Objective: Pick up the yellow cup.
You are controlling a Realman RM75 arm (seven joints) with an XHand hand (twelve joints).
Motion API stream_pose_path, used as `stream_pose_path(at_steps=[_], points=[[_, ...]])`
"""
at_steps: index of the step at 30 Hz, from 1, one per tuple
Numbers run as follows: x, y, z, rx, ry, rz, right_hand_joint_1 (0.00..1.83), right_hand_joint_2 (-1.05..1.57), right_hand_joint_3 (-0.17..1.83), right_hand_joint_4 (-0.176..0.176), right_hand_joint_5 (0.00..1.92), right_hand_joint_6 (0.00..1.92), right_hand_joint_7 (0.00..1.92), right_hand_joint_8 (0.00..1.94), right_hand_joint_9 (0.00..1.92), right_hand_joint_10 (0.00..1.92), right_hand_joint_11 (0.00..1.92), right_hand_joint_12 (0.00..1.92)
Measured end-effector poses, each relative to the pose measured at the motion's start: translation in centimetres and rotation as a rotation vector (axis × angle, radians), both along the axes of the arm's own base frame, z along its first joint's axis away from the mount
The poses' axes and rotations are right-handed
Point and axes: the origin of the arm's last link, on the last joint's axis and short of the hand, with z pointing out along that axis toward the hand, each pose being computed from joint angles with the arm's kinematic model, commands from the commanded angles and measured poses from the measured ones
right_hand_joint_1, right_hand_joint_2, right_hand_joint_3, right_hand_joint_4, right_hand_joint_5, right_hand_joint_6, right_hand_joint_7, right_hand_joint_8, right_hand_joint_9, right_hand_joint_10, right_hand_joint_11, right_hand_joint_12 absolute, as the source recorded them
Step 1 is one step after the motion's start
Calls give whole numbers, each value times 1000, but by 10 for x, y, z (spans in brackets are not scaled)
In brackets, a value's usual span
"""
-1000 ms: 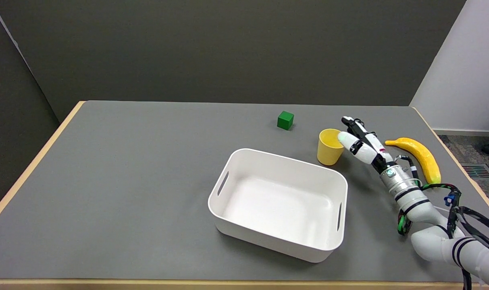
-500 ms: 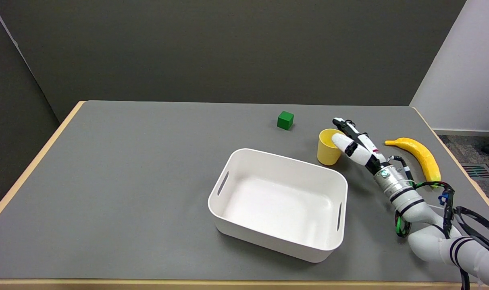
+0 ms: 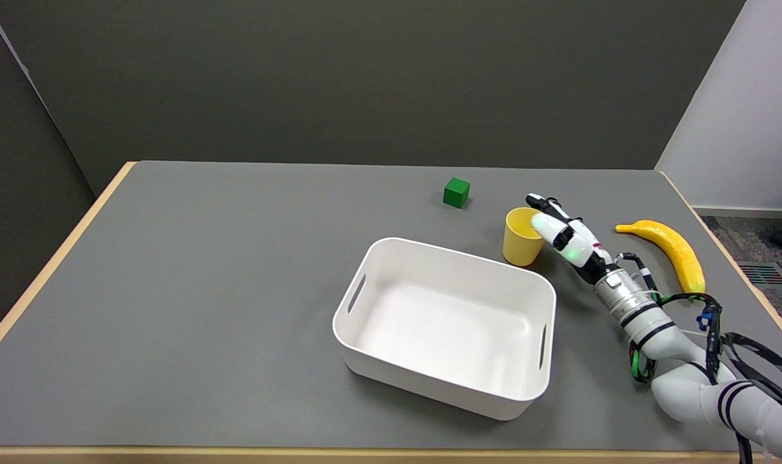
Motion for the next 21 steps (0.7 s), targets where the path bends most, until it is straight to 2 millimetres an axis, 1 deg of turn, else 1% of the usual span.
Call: stream_pose_path(at_steps=[11, 15, 17, 21], points=[[-4, -3, 4, -10, -69, -18, 225, 512, 847, -96, -1, 206, -1, 73, -1, 135, -1, 654], [-5, -6, 4, -10, -80, -27, 291, 513, 853, -97, -1, 194, -1, 64, -1, 136, -1, 664], [-5, -7, 4, -9, -83, -33, 396, 522, 864, -98, -1, 179, -1, 48, -1, 131, -1, 645], [-6, -10, 4, -7, -86, -45, 496, 548, 869, -102, -1, 155, -1, 12, -1, 98, -1, 547]])
